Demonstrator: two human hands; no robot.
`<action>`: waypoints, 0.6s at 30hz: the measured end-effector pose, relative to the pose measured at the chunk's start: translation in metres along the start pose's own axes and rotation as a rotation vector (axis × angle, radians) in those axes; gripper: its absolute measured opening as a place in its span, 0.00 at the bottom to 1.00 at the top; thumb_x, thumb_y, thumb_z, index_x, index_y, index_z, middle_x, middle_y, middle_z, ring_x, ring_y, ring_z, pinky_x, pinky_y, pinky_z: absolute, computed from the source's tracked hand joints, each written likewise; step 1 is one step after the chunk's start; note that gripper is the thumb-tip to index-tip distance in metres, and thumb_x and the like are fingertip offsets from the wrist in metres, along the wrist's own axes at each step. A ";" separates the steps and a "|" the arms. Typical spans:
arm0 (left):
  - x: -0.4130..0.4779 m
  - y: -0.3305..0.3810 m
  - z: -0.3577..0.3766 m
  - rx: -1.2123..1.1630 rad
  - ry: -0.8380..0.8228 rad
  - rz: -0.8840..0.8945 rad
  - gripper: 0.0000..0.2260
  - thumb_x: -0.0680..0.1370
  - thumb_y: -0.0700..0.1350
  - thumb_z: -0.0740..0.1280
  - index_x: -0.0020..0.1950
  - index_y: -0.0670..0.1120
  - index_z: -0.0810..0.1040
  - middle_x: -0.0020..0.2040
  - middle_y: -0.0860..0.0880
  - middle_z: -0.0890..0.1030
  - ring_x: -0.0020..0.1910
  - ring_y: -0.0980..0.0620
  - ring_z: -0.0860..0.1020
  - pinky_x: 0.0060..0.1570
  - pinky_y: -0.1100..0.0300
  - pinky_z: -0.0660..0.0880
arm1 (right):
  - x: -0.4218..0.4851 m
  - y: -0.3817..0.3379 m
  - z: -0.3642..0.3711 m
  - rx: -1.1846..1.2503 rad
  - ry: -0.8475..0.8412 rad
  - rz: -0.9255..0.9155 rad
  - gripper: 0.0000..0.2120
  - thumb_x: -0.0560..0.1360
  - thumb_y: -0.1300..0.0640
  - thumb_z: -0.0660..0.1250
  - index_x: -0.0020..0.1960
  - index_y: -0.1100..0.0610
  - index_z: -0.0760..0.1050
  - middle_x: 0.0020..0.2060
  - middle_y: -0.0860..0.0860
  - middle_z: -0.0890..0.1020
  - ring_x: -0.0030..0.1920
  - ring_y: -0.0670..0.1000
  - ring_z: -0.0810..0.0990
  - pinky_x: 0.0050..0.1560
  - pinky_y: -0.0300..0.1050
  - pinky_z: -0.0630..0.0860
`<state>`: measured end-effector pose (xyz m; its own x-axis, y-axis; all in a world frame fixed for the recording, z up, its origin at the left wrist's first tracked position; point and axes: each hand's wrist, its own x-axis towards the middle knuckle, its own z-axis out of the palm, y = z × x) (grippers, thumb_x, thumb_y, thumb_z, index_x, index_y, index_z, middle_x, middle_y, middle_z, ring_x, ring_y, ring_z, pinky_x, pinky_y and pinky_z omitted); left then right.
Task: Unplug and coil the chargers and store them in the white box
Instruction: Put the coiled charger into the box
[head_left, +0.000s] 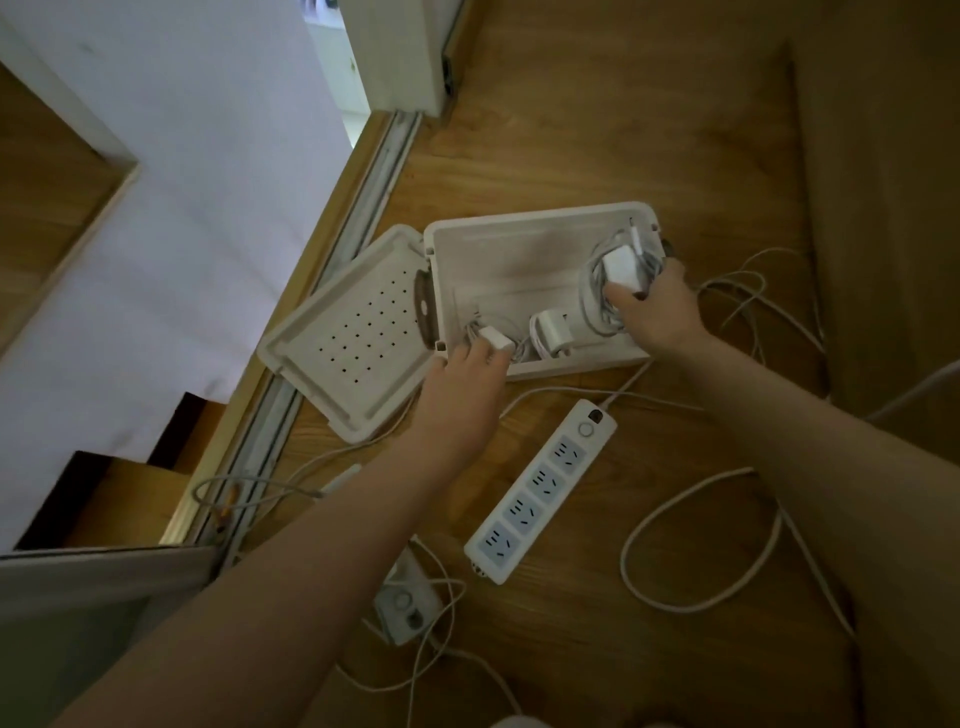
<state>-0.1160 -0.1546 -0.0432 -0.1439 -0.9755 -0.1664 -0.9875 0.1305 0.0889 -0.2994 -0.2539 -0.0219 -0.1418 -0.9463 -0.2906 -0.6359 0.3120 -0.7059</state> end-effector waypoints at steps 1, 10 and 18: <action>0.002 0.000 0.006 -0.004 0.011 -0.003 0.23 0.79 0.42 0.61 0.73 0.48 0.61 0.70 0.47 0.67 0.69 0.47 0.66 0.67 0.50 0.64 | 0.009 0.003 0.006 -0.039 0.007 -0.002 0.29 0.77 0.53 0.64 0.70 0.65 0.57 0.66 0.61 0.69 0.65 0.60 0.70 0.61 0.53 0.69; 0.013 -0.003 0.030 -0.008 0.142 0.000 0.19 0.77 0.38 0.63 0.67 0.51 0.68 0.63 0.49 0.72 0.64 0.48 0.68 0.63 0.52 0.64 | 0.051 0.037 0.045 -0.514 -0.140 -0.007 0.32 0.77 0.53 0.63 0.73 0.67 0.54 0.69 0.63 0.64 0.67 0.62 0.66 0.64 0.53 0.66; 0.015 -0.002 0.028 -0.014 0.171 -0.008 0.17 0.77 0.38 0.62 0.64 0.51 0.71 0.60 0.49 0.74 0.61 0.48 0.70 0.61 0.52 0.65 | 0.054 0.044 0.044 -1.047 -0.098 -0.130 0.19 0.80 0.51 0.52 0.65 0.60 0.68 0.58 0.60 0.73 0.59 0.60 0.69 0.61 0.51 0.66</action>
<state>-0.1179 -0.1645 -0.0731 -0.1214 -0.9926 0.0025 -0.9874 0.1211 0.1016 -0.3016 -0.2877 -0.0966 0.0065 -0.9418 -0.3361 -0.9850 -0.0639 0.1600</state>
